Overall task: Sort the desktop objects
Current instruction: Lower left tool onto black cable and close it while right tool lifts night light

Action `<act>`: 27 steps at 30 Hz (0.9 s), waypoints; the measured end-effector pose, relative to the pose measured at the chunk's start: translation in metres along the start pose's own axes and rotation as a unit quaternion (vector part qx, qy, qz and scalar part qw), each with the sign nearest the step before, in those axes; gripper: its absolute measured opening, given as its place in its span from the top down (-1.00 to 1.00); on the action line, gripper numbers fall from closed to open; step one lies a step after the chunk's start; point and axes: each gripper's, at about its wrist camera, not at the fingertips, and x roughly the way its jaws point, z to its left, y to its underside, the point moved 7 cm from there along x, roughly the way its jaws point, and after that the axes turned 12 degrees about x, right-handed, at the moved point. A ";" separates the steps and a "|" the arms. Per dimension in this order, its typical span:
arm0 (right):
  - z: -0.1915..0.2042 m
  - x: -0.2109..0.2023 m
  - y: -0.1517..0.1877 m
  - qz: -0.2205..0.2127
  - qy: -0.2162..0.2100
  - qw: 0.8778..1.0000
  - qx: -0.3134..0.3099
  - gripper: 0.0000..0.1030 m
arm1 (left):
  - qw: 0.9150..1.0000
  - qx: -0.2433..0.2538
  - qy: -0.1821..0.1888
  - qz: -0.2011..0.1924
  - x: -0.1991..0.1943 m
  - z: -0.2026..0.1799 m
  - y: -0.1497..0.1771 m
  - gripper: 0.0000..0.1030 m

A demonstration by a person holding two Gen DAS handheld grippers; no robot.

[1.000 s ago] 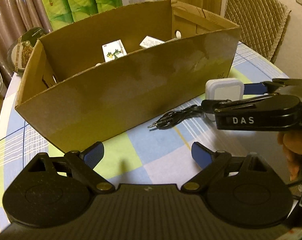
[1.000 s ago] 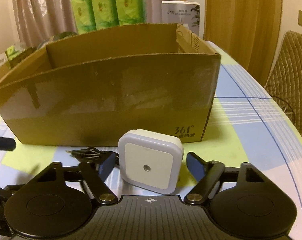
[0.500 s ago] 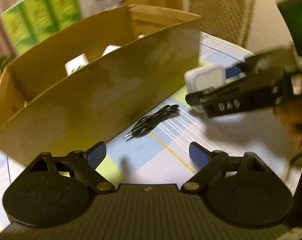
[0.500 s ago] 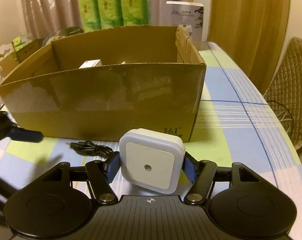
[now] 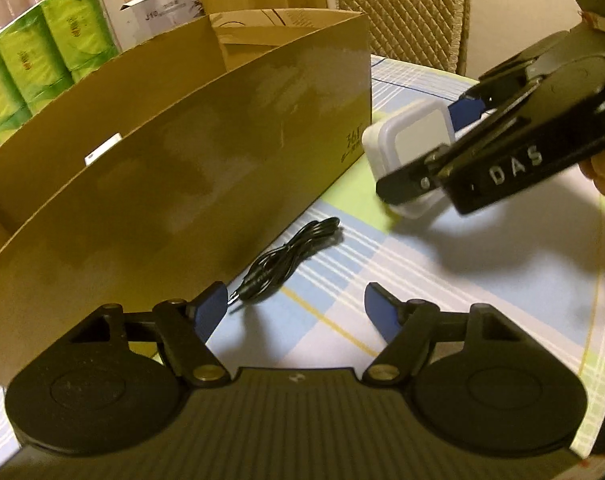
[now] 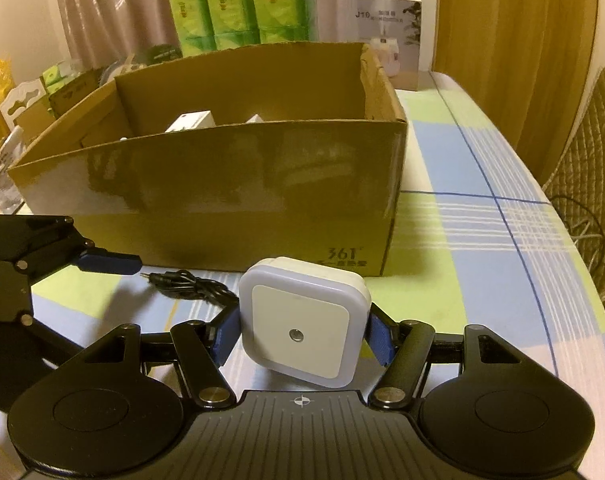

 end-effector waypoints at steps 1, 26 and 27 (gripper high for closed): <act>-0.003 0.001 -0.001 0.000 0.001 1.000 0.003 -0.21 | 1.000 0.001 -0.001 0.005 0.003 0.001 0.000 -0.40; -0.021 -0.004 -0.006 -0.003 -0.004 0.998 0.058 -0.21 | 0.996 -0.083 0.021 0.032 0.002 0.001 -0.005 0.50; -0.022 -0.004 -0.005 -0.002 -0.004 0.998 0.059 -0.21 | 0.996 -0.080 0.016 0.026 0.003 0.002 -0.008 0.45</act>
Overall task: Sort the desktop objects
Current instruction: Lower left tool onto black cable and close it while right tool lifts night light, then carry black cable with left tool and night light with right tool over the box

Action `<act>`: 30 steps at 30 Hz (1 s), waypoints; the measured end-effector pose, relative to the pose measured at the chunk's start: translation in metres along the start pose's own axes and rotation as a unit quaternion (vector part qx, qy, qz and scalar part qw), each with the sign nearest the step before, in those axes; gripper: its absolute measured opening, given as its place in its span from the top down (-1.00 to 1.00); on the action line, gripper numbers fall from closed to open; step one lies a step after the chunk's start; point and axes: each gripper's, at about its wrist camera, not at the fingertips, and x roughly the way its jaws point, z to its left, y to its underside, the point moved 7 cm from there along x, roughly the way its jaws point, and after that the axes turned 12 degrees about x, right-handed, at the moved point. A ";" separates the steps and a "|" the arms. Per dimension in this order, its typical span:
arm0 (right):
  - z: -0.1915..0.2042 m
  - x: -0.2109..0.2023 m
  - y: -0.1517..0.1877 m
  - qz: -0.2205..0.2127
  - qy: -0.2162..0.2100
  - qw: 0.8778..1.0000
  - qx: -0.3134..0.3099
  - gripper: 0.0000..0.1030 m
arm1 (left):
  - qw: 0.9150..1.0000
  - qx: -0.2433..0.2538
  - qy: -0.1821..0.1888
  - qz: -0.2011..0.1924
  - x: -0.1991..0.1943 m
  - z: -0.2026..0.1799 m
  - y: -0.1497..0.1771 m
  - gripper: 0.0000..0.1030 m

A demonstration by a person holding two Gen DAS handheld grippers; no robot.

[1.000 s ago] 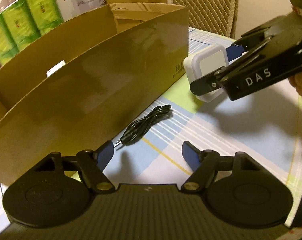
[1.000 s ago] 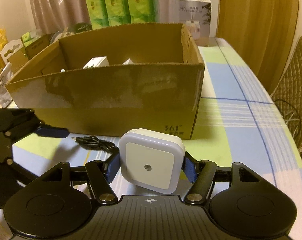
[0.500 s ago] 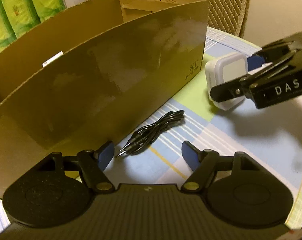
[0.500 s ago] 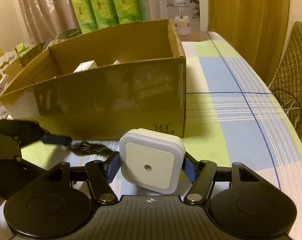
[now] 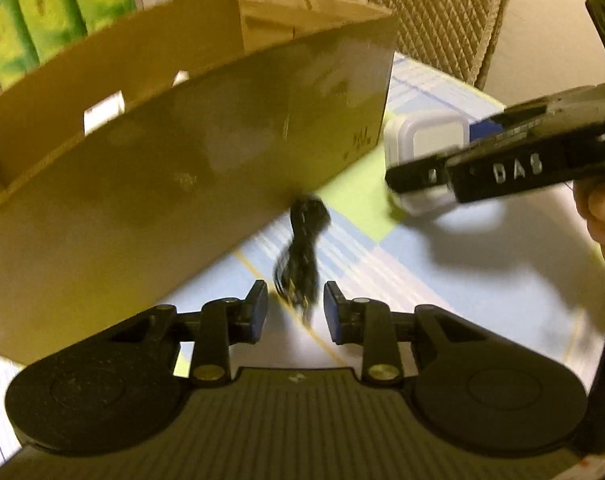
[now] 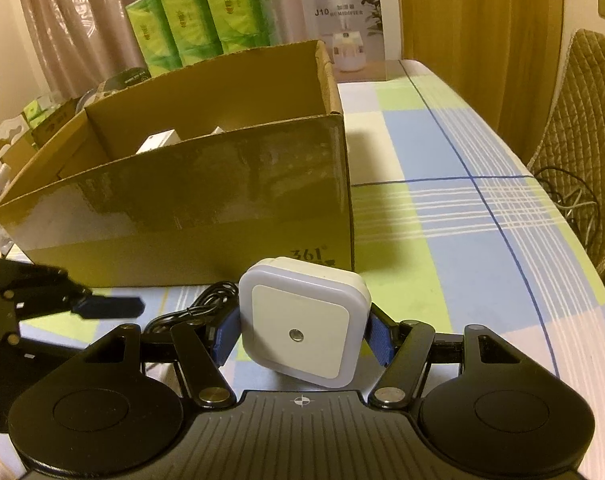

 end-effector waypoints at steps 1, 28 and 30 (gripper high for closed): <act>-0.001 0.000 0.000 0.001 0.001 1.000 0.002 -0.21 | 1.000 0.001 -0.003 -0.004 0.001 0.002 -0.002 0.43; 0.043 -0.013 0.054 0.072 -0.056 0.983 -0.161 -0.29 | 0.994 -0.086 -0.045 0.046 -0.047 -0.020 0.055 0.68; 0.044 -0.011 0.056 0.062 -0.036 0.982 -0.175 -0.45 | 0.992 -0.101 -0.049 0.048 -0.046 -0.017 0.061 0.65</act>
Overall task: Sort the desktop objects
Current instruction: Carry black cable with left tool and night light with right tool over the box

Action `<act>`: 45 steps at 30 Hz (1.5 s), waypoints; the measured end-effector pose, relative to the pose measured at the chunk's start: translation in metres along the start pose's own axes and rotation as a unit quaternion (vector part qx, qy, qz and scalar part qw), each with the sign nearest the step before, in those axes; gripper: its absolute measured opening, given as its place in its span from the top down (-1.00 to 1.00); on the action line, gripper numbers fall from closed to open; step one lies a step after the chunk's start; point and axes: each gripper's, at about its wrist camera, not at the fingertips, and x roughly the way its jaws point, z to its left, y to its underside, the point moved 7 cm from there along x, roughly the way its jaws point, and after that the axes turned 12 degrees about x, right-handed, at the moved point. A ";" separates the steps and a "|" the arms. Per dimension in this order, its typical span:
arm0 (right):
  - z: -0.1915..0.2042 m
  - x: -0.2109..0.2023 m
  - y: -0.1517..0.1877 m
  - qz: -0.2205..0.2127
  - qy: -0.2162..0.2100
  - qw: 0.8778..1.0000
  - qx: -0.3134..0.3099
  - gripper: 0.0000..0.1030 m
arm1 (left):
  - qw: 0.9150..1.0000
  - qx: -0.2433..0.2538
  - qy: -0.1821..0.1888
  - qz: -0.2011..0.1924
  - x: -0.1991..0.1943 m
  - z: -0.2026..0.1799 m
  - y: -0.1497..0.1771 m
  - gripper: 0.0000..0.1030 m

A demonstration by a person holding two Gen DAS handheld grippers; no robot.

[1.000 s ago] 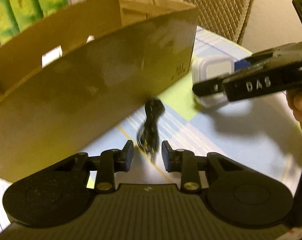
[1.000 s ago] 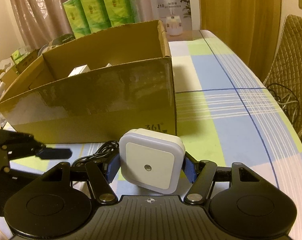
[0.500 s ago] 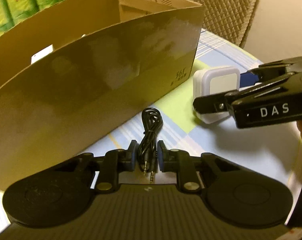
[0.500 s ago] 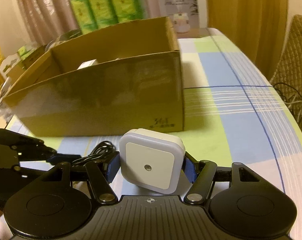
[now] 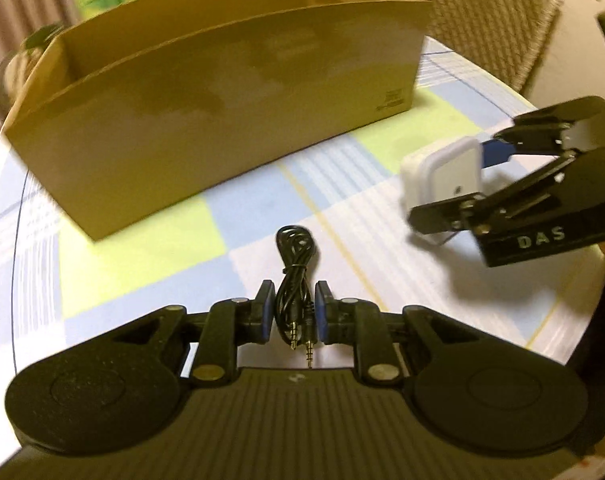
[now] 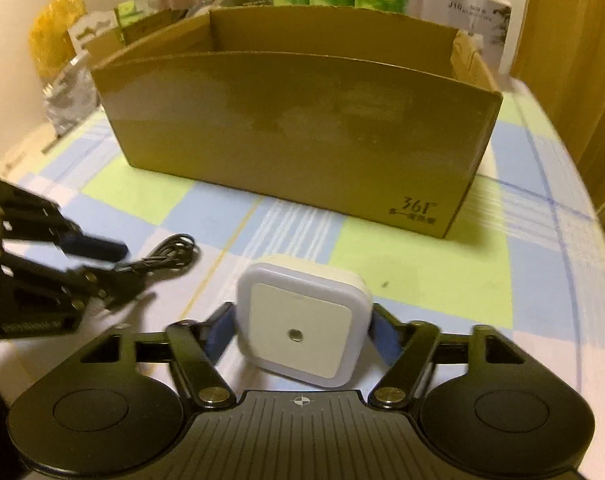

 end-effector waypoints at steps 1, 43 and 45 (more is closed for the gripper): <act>0.002 0.000 0.001 -0.006 0.009 1.000 -0.007 -0.49 | 1.000 -0.003 -0.002 0.000 0.002 0.001 -0.001 0.59; -0.001 0.004 -0.001 -0.053 0.041 0.997 0.046 -0.21 | 0.999 -0.015 0.013 -0.046 -0.005 0.009 -0.013 0.79; 0.002 0.002 -0.002 -0.058 0.041 0.997 0.039 -0.20 | 0.999 -0.013 0.013 -0.047 -0.005 0.009 -0.014 0.79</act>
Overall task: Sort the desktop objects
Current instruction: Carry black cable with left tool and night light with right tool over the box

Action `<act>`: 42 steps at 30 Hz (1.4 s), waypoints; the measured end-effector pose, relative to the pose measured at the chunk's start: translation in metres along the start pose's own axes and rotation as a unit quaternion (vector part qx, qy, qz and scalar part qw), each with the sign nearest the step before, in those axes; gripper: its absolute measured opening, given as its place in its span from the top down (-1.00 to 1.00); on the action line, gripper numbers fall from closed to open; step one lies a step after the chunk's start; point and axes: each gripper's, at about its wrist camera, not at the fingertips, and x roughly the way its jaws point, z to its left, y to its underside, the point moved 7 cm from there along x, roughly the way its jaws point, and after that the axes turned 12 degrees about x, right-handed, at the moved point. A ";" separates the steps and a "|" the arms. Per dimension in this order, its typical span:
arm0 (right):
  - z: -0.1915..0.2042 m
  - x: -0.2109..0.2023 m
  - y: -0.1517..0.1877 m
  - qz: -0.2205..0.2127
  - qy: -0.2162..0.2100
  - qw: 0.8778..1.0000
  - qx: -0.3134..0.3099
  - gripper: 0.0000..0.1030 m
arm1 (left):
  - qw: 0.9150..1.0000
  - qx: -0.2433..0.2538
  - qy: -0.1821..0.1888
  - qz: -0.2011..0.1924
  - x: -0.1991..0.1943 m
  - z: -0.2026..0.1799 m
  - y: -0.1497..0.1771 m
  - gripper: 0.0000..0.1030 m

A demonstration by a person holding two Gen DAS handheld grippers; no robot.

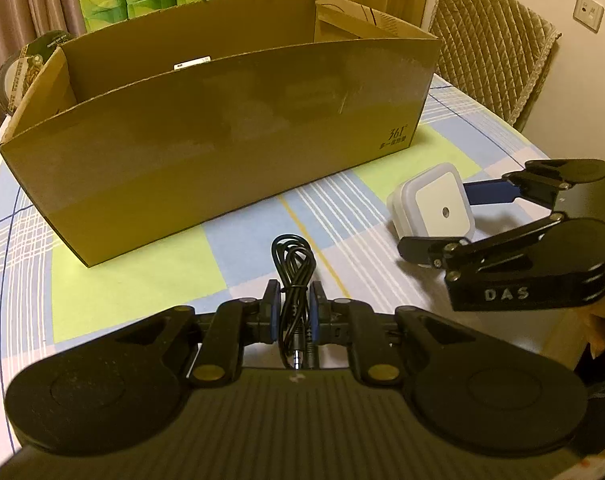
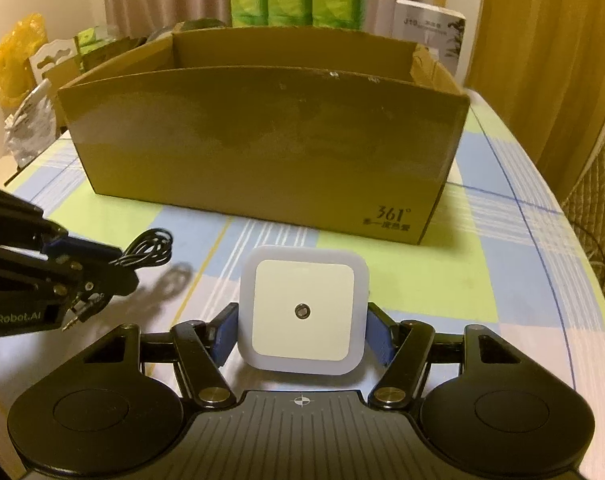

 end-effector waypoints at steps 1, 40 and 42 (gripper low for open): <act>0.001 -0.003 -0.001 -0.006 -0.002 1.000 -0.002 -0.20 | 1.000 0.001 0.000 -0.002 0.000 0.000 -0.001 0.79; -0.014 -0.091 -0.070 -0.132 0.002 0.991 0.004 -0.21 | 0.993 0.006 -0.018 -0.117 -0.067 -0.013 -0.072 0.79; -0.015 -0.092 -0.075 -0.138 0.002 0.990 0.005 -0.20 | 0.992 0.001 -0.022 -0.125 -0.071 -0.010 -0.077 0.79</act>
